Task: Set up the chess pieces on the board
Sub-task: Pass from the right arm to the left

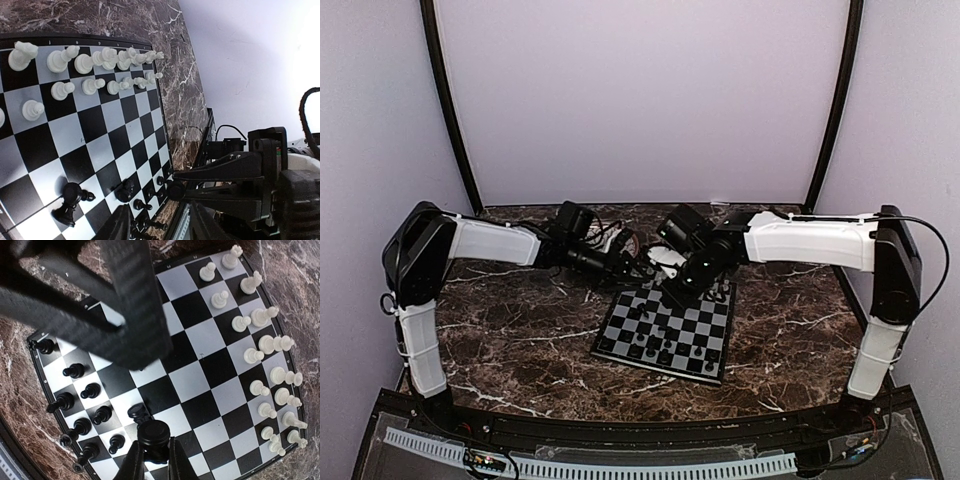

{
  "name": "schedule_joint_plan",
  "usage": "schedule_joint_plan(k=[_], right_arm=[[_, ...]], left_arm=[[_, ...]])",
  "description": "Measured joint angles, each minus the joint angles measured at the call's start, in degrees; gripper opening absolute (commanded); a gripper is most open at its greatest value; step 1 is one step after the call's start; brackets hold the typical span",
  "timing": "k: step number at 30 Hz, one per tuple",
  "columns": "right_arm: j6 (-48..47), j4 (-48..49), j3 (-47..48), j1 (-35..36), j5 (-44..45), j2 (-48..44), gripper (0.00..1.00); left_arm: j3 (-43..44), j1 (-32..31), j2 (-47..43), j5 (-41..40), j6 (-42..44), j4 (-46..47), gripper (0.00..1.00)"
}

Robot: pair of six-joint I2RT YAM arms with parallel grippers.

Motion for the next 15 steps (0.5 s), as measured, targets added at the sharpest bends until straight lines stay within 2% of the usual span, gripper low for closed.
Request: schedule_joint_plan(k=[15], right_arm=[[-1.51, 1.27, 2.45, 0.98, -1.42, 0.0, 0.06]], left_arm=[[2.08, -1.51, 3.76, 7.21, -1.25, 0.63, 0.39]])
